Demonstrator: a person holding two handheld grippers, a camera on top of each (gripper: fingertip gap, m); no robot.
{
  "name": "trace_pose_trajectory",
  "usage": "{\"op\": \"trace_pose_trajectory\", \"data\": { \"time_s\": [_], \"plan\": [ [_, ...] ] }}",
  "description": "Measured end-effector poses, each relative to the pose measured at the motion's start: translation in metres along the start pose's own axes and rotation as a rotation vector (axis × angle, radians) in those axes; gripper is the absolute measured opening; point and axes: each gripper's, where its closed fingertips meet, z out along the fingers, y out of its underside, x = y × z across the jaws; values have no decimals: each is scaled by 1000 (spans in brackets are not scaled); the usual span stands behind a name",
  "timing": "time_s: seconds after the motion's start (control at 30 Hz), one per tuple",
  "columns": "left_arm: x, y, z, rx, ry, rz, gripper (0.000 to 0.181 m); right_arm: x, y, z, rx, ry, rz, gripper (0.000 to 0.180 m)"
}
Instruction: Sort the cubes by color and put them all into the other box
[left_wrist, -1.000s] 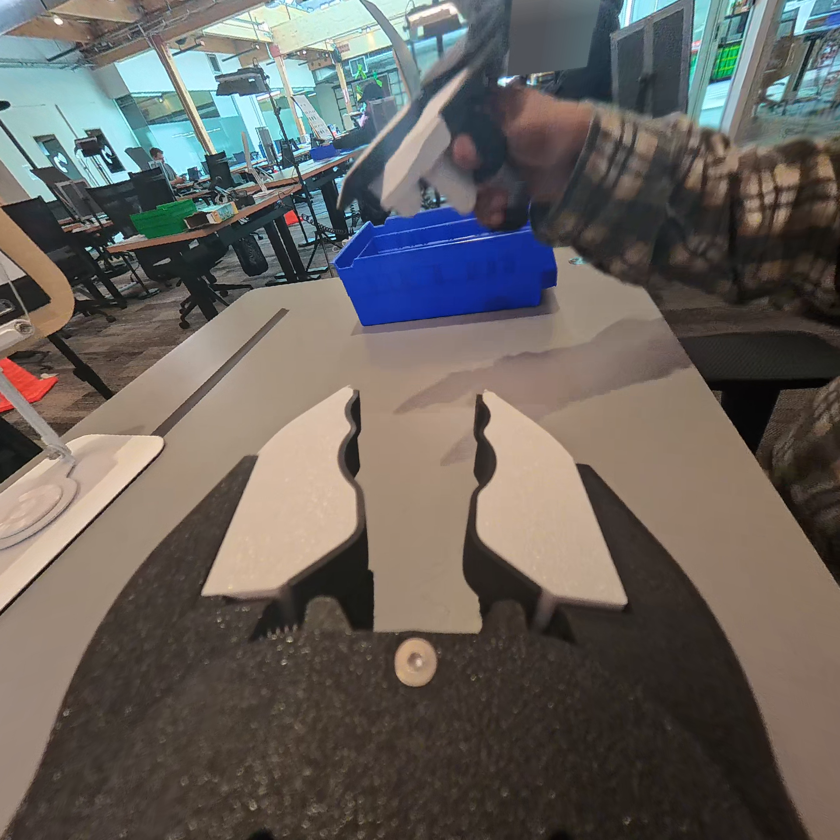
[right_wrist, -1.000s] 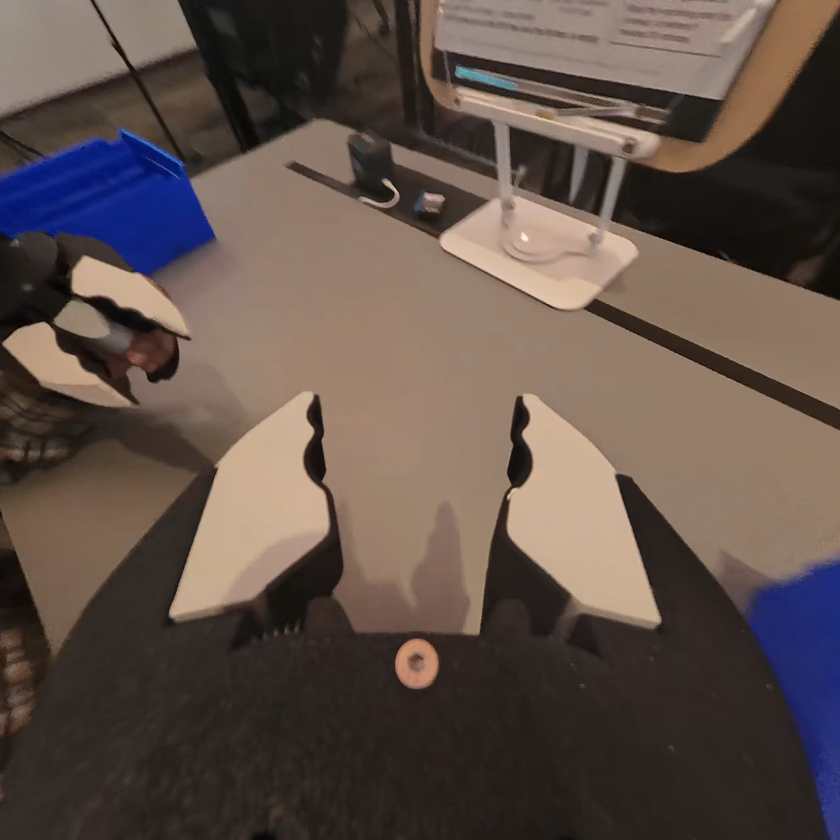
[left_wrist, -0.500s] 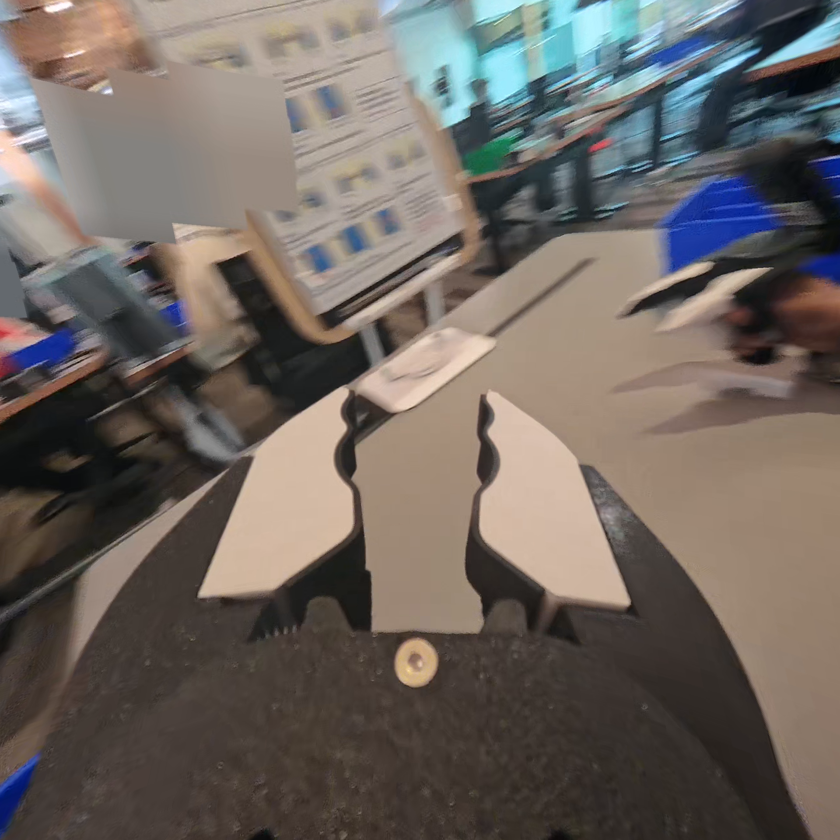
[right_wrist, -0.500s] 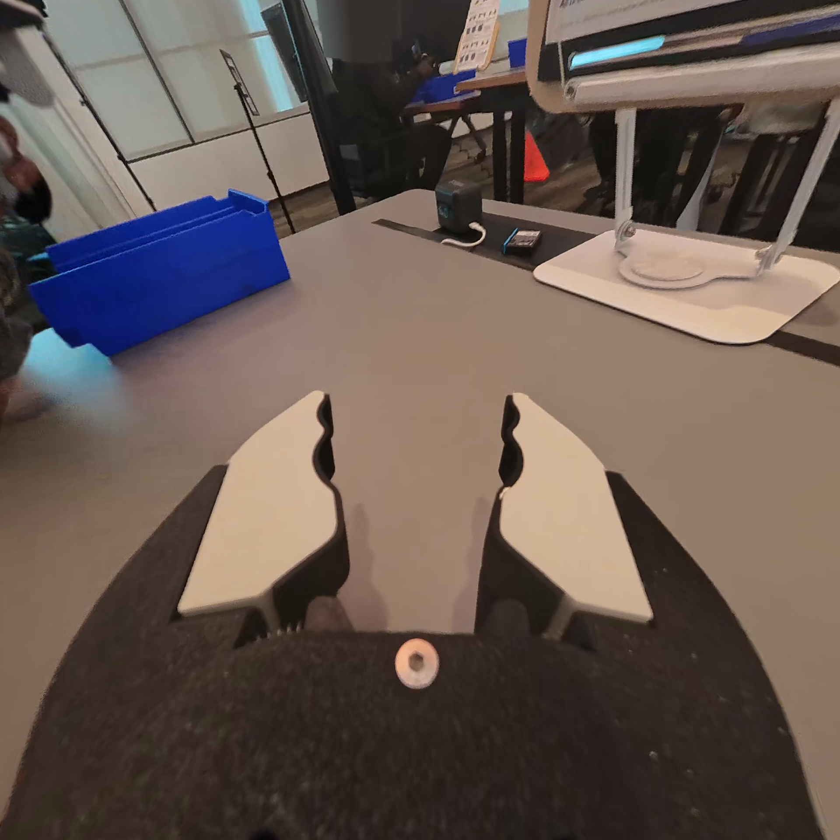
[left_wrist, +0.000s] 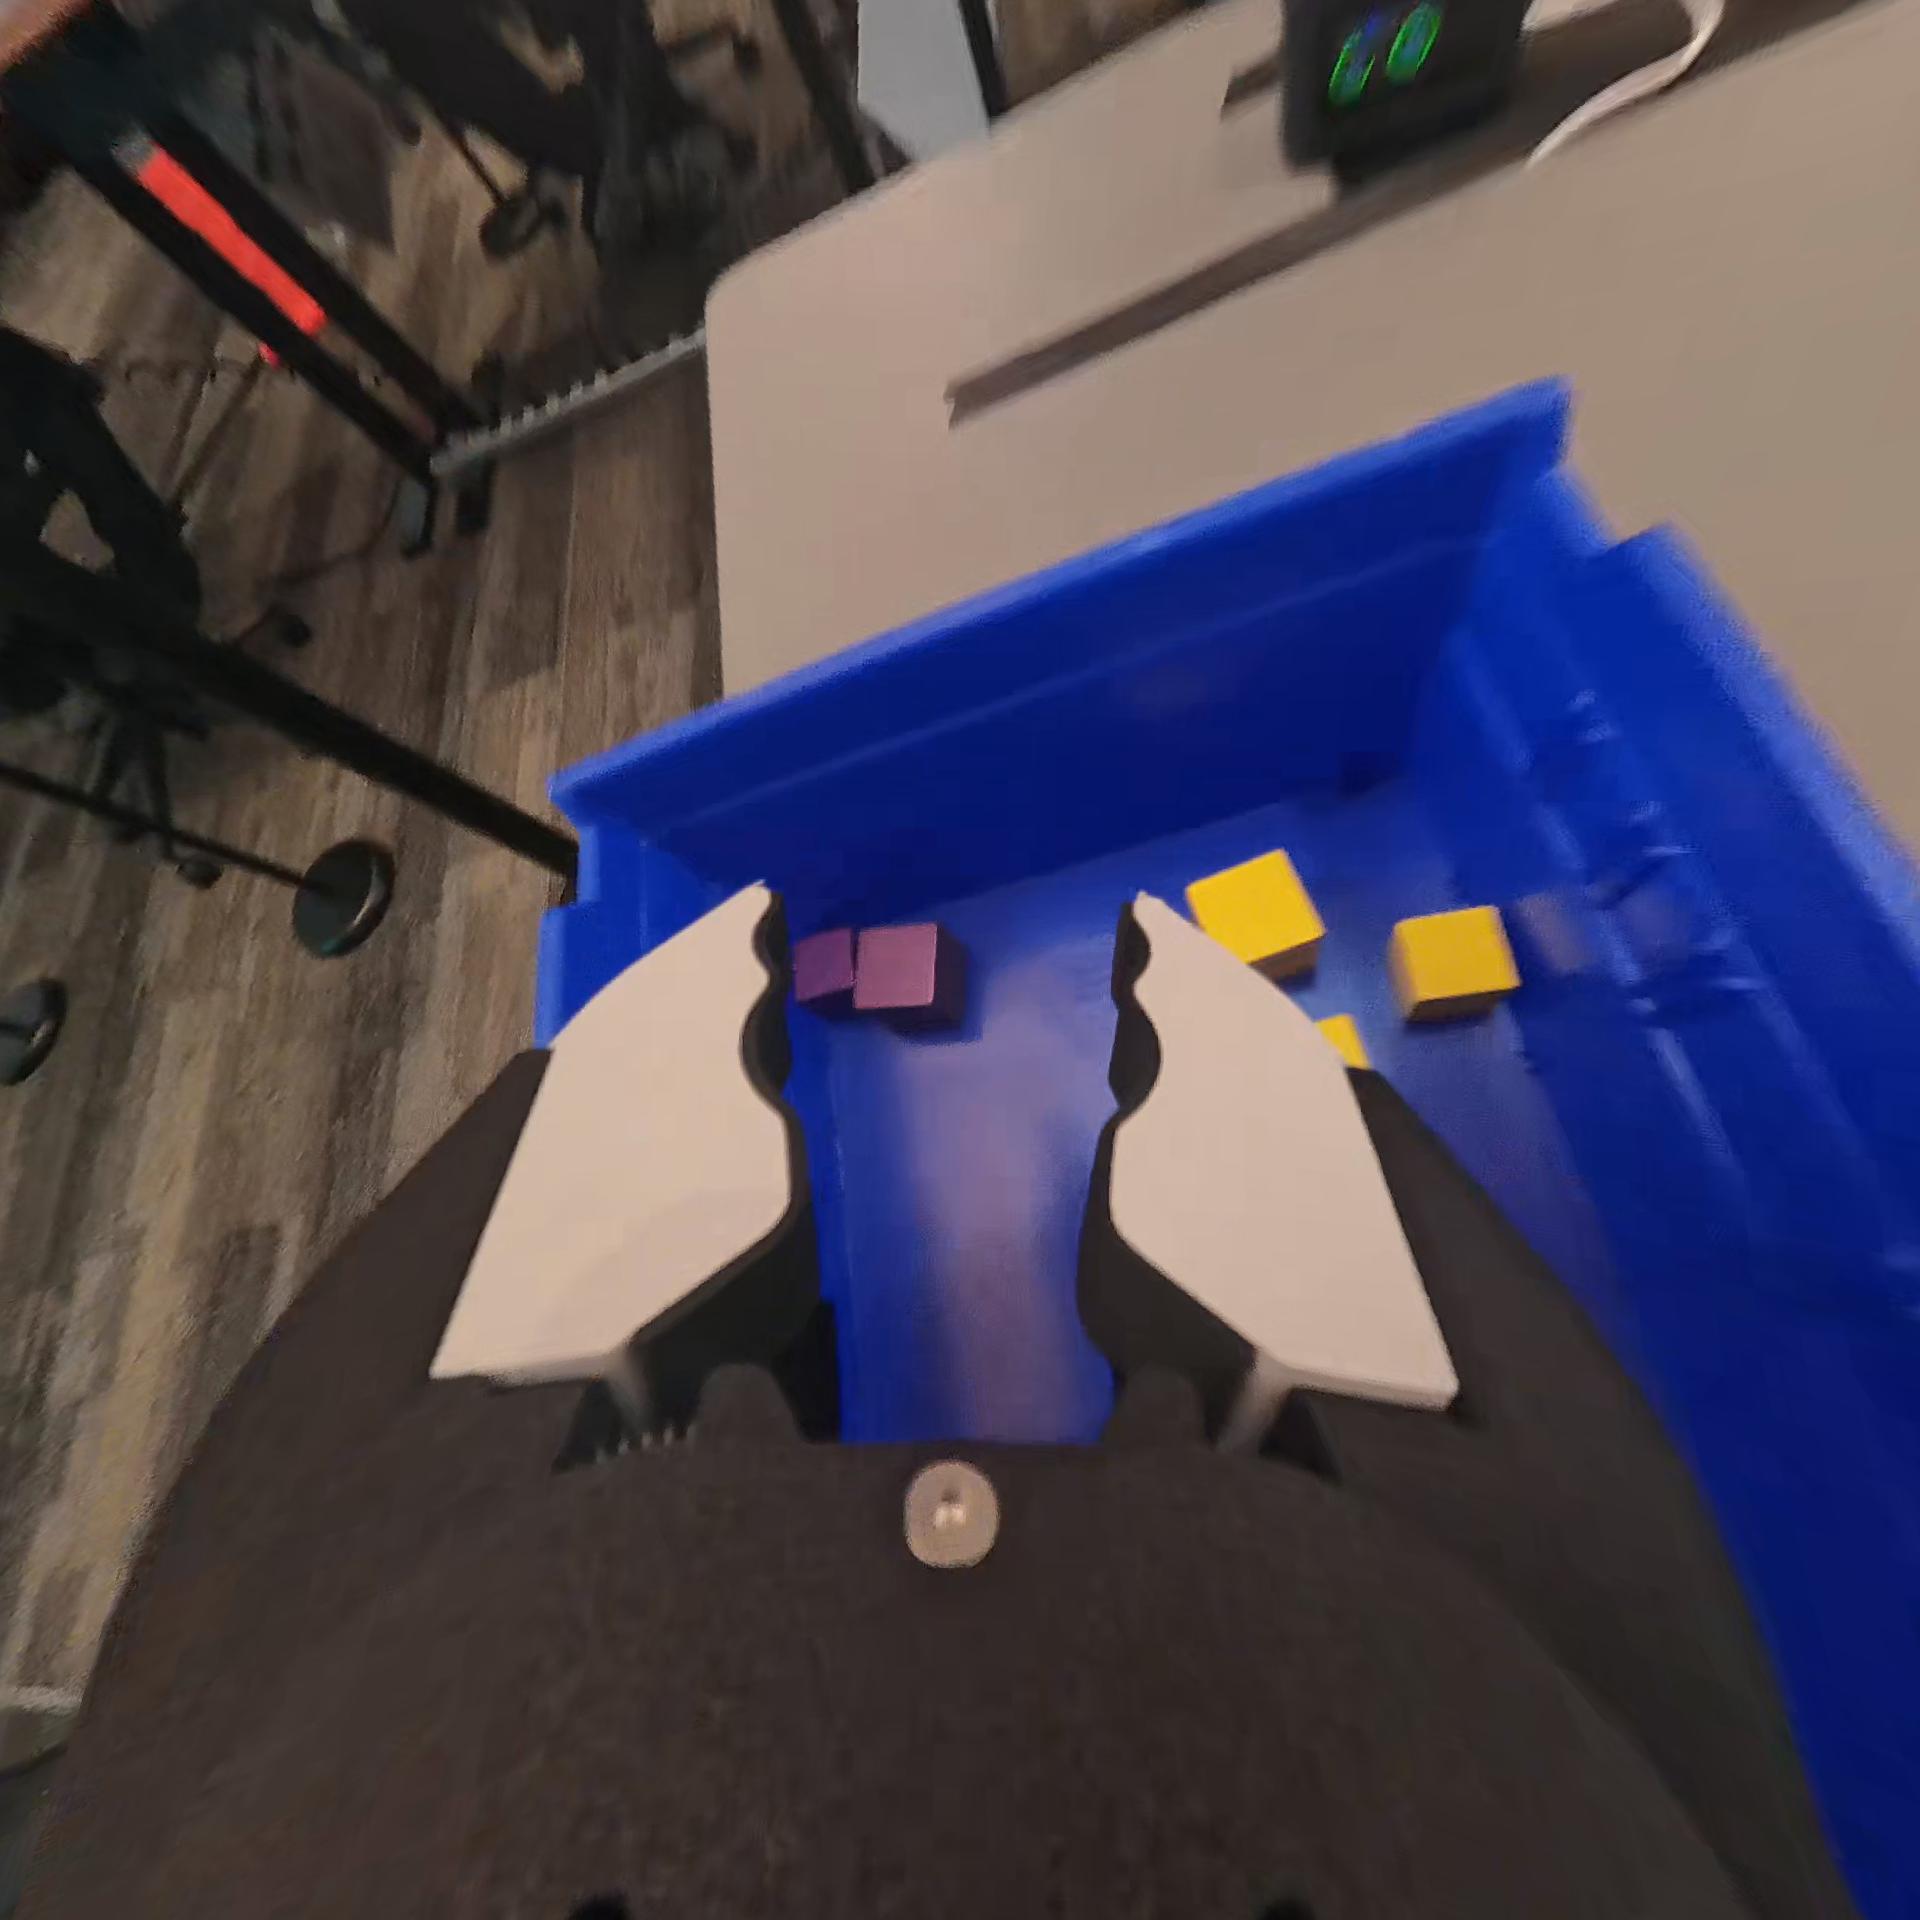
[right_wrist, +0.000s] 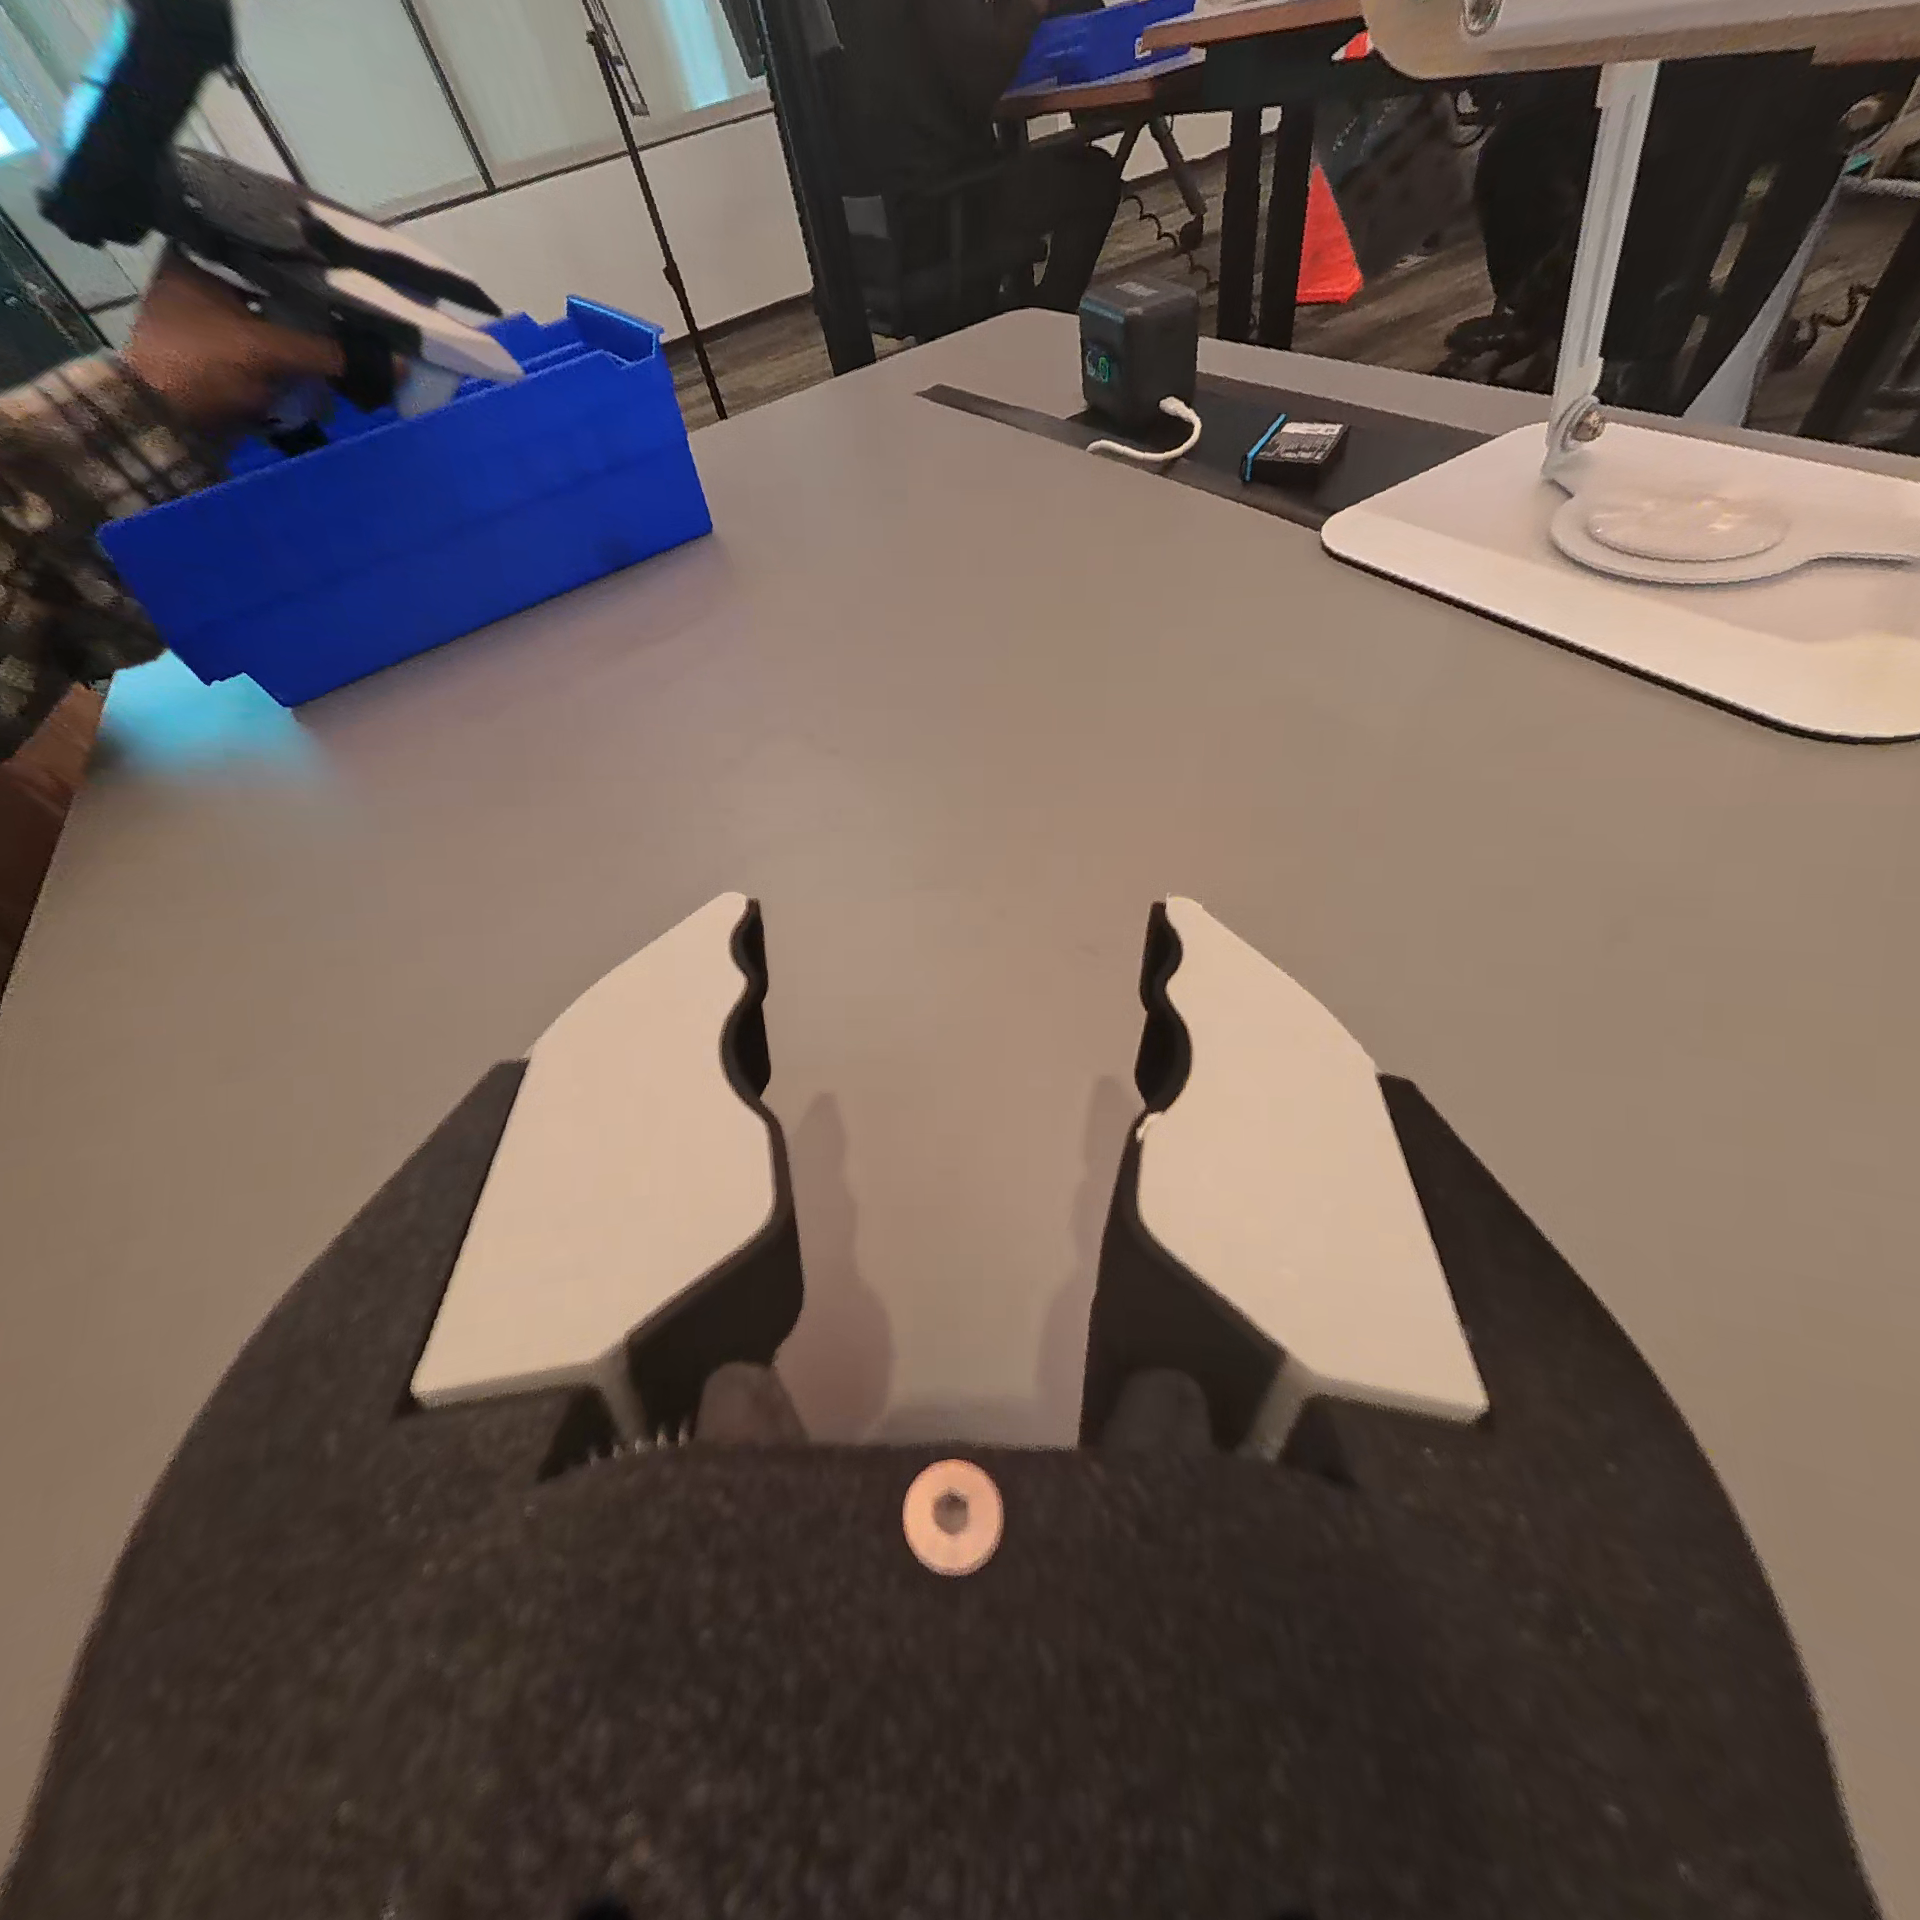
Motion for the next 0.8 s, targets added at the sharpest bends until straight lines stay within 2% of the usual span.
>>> {"op": "trace_pose_trajectory", "data": {
  "time_s": [0.3,0.57,0.8],
  "plan": [
    [-8,50,50,-248,-23,38,59,1,4,1,-13,-23,30,68],
    [-8,62,66,-313,-3,-49,54,-2,6,3,-19,-43,46,68],
    [-17,61,68,-314,-54,-65,34,-1,5,2,-10,-50,71,68]
  ]
}}
